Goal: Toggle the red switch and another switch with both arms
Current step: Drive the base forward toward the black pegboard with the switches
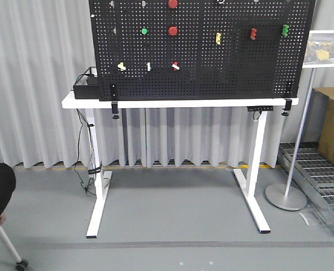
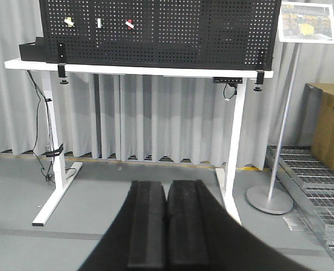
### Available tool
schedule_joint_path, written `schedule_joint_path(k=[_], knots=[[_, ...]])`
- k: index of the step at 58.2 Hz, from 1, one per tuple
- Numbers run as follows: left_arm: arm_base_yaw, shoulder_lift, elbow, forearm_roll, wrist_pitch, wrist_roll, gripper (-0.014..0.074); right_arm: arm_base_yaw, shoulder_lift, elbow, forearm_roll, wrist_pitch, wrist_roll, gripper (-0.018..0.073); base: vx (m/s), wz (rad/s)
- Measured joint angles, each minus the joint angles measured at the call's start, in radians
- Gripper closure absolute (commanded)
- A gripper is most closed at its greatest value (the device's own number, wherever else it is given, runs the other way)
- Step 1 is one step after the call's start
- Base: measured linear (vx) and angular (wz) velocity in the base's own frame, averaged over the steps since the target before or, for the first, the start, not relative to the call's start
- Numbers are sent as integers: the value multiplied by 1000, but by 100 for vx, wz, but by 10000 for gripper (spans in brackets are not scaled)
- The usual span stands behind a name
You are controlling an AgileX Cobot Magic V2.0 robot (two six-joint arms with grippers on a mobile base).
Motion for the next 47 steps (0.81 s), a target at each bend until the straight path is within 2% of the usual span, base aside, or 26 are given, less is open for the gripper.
schedule_joint_path(k=[47], knots=[[0, 0, 0, 0, 0, 0, 594, 0, 0, 0, 0, 1, 0, 566, 2, -1]])
